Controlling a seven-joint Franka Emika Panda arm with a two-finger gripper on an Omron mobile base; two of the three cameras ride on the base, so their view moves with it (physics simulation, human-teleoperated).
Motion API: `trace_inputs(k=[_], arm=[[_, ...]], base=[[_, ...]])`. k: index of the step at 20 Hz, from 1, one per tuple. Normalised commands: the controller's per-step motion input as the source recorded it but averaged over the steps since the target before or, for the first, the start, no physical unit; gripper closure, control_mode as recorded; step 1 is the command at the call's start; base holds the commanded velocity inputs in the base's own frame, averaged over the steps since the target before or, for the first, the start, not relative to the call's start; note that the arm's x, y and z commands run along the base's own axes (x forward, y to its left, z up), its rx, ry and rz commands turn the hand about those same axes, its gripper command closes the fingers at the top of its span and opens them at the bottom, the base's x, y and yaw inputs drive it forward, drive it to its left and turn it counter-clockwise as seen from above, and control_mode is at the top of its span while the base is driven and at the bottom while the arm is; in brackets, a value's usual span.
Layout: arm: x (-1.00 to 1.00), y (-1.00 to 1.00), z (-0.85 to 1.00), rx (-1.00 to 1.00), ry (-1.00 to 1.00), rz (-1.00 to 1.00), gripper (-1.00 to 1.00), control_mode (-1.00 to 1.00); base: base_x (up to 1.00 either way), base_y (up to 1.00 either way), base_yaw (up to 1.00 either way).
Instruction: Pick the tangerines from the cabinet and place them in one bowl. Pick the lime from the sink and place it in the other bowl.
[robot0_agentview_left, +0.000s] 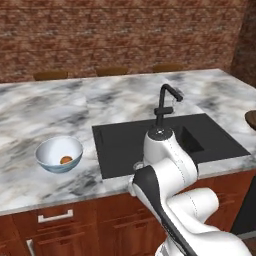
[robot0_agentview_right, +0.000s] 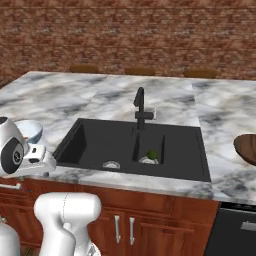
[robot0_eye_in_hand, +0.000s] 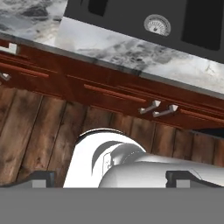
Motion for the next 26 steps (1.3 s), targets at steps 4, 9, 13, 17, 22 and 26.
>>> trace_inputs(k=[4,9,13,17,22,26], arm=[[0.00,0.00,0.00,0.00,0.00,0.00,-1.00,1.00],[0.00,0.00,0.00,0.00,0.00,0.00,-1.00,1.00],[0.00,0.00,0.00,0.00,0.00,0.00,-1.00,1.00],[0.00,0.00,0.00,0.00,0.00,0.00,-1.00,1.00],[0.00,0.00,0.00,0.00,0.00,0.00,-1.00,1.00],[0.00,0.00,0.00,0.00,0.00,0.00,-1.00,1.00]], base=[[0.09,-0.97,-0.01],[0.20,-0.97,0.00],[0.24,-0.92,0.00],[0.27,-0.86,0.00],[0.34,-0.80,0.00],[0.47,-0.42,0.00]])
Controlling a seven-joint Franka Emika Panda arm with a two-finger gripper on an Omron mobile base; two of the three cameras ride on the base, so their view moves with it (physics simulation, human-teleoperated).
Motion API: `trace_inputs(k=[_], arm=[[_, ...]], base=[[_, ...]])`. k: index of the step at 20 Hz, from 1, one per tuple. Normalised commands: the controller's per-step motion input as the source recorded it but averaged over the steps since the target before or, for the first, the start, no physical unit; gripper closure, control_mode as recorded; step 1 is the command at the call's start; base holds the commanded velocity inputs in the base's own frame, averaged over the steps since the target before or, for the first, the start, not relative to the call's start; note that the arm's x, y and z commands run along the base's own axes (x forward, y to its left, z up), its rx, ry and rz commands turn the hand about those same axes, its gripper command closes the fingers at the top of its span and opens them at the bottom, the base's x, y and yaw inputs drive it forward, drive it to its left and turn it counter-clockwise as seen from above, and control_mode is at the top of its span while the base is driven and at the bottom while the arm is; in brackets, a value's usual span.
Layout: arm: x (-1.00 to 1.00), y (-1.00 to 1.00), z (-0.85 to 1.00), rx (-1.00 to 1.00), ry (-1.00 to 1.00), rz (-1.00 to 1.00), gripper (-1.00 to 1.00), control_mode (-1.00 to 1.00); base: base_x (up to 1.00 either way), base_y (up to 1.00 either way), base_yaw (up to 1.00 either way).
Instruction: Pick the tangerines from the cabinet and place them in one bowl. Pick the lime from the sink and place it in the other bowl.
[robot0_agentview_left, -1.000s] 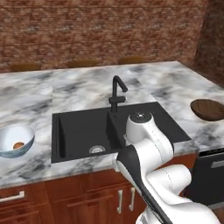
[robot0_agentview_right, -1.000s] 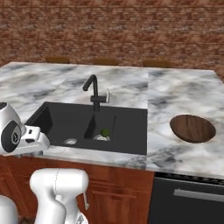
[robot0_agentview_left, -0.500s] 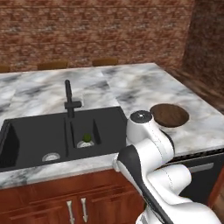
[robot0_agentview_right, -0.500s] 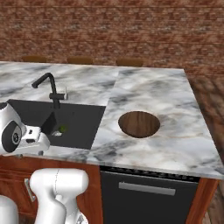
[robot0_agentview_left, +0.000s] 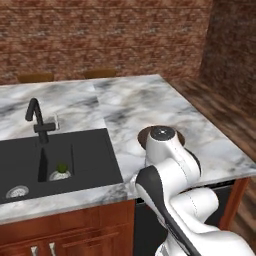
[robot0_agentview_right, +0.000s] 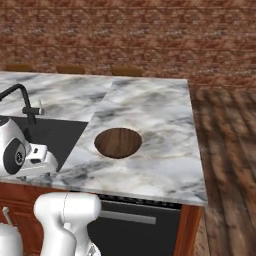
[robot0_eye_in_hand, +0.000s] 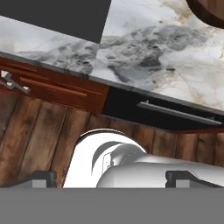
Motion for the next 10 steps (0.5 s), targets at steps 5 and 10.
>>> trace_inputs(k=[5,10], arm=[[0.00,0.00,0.00,0.00,0.00,0.00,-1.00,1.00],[0.00,0.00,0.00,0.00,0.00,0.00,-1.00,1.00]], base=[[0.51,-0.15,0.00],[0.50,0.00,-0.01]])
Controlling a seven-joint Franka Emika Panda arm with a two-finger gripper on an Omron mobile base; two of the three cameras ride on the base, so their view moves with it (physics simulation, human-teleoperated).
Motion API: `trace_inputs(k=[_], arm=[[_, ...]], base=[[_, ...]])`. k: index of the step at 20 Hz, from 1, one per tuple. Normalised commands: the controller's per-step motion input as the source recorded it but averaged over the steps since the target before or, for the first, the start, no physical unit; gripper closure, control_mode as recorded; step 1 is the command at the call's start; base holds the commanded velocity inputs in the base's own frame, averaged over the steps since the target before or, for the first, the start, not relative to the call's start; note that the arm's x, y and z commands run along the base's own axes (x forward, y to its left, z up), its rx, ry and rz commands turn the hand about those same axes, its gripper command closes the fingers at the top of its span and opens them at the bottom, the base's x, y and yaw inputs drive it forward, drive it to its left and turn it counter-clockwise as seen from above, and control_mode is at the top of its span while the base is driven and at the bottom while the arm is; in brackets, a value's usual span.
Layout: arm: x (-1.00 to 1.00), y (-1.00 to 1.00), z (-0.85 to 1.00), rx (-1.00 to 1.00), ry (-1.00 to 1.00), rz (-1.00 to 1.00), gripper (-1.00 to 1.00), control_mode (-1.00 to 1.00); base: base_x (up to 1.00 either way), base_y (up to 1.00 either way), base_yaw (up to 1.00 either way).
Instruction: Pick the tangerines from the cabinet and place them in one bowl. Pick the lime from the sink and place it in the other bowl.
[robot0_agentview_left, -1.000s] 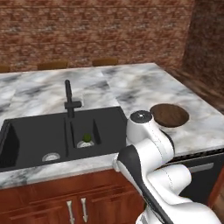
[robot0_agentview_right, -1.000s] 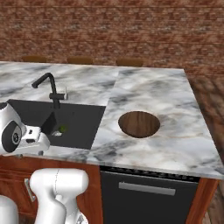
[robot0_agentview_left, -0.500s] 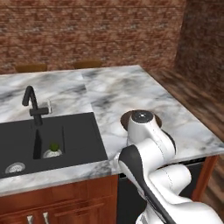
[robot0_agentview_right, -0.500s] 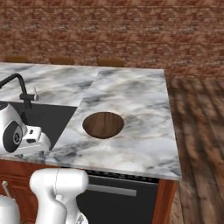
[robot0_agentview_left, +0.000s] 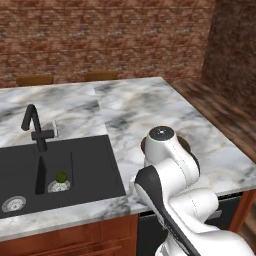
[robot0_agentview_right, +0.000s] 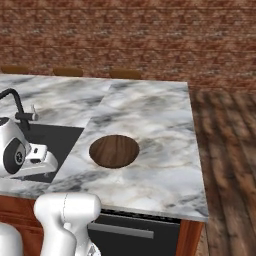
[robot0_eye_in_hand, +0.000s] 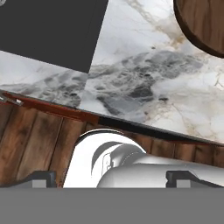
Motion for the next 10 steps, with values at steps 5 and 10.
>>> trace_inputs(k=[5,10], arm=[[0.41,-0.01,-0.01,0.09,-0.02,0.00,-1.00,-1.00],[0.33,0.26,-0.03,0.09,-0.06,0.00,-1.00,-1.00]], base=[[0.00,0.00,0.00],[0.00,0.00,0.00]])
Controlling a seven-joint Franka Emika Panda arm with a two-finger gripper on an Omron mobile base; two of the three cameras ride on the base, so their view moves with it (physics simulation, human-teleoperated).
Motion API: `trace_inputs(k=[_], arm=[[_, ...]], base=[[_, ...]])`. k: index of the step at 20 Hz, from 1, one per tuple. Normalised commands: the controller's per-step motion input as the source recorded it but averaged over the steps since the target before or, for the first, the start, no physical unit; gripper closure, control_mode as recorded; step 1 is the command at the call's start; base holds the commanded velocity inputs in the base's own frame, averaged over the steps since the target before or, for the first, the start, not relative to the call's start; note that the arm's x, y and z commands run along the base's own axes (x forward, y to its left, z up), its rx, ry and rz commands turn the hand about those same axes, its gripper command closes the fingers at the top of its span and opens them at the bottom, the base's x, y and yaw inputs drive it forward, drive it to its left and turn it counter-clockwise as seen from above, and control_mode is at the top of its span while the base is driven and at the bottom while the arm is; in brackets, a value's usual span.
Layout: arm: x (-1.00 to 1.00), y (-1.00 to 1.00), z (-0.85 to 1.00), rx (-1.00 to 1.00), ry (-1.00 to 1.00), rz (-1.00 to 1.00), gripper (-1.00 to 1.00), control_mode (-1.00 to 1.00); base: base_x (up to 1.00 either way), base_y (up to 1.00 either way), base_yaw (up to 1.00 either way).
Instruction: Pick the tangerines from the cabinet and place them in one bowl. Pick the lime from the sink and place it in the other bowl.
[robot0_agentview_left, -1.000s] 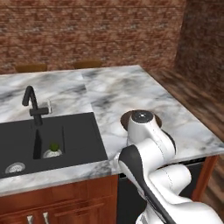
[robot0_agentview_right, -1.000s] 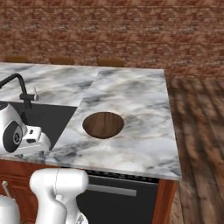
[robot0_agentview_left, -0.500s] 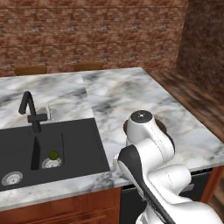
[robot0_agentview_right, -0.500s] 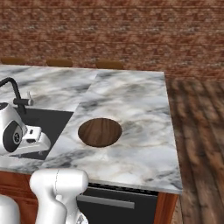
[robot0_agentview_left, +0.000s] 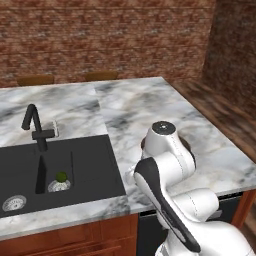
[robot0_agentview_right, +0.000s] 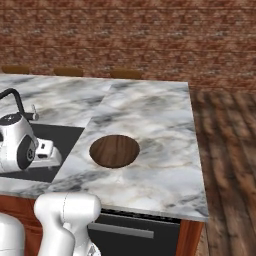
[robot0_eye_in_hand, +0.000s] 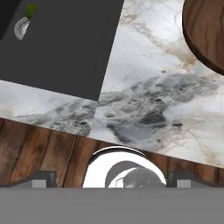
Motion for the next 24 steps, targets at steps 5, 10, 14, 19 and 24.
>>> trace_inputs(k=[5,10,14,19,24], arm=[[0.26,0.28,-0.01,0.10,-0.09,0.00,-1.00,-1.00],[0.28,0.31,0.00,0.09,-0.13,0.00,-1.00,-1.00],[0.12,0.31,0.01,0.06,-0.12,0.00,-1.00,-1.00],[0.20,0.35,0.22,0.03,-0.01,0.00,-1.00,-1.00],[0.05,0.02,0.05,0.00,0.02,0.00,-1.00,-1.00]], base=[[0.00,0.00,0.00],[0.00,0.00,0.00],[0.00,0.00,0.00],[0.00,0.00,0.00],[0.00,0.00,0.00]])
